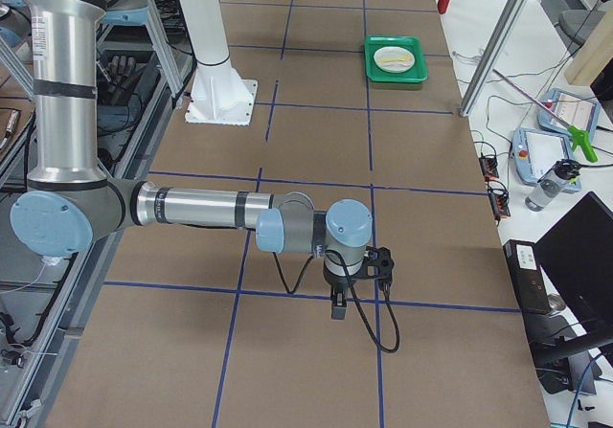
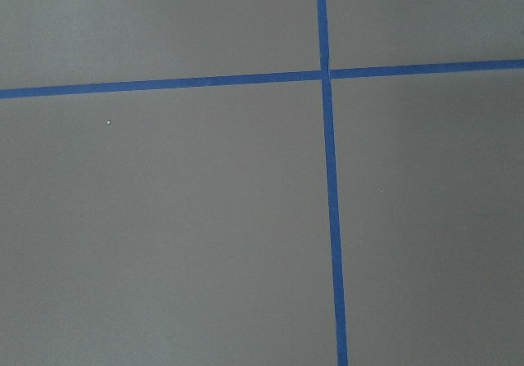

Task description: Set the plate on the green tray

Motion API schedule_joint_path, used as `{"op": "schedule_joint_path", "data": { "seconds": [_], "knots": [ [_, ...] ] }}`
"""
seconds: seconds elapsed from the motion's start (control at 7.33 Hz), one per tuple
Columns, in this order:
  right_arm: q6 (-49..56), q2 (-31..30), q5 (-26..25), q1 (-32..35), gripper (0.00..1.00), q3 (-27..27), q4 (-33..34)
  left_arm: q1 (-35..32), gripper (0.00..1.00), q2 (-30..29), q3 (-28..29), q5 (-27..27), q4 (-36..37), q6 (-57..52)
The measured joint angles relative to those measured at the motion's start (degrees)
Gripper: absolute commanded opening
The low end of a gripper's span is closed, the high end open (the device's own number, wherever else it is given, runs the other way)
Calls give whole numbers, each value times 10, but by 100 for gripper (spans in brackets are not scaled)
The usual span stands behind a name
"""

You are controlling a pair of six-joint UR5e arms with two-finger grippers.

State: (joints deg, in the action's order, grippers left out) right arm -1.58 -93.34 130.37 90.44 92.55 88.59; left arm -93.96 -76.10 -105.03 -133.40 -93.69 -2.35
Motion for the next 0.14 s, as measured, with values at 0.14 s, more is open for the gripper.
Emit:
{"op": "schedule_joint_path", "data": {
  "seconds": [0.14],
  "knots": [
    [0,0,0,0,100,0,0,0,100,0,1,0,0,0]
  ]
}}
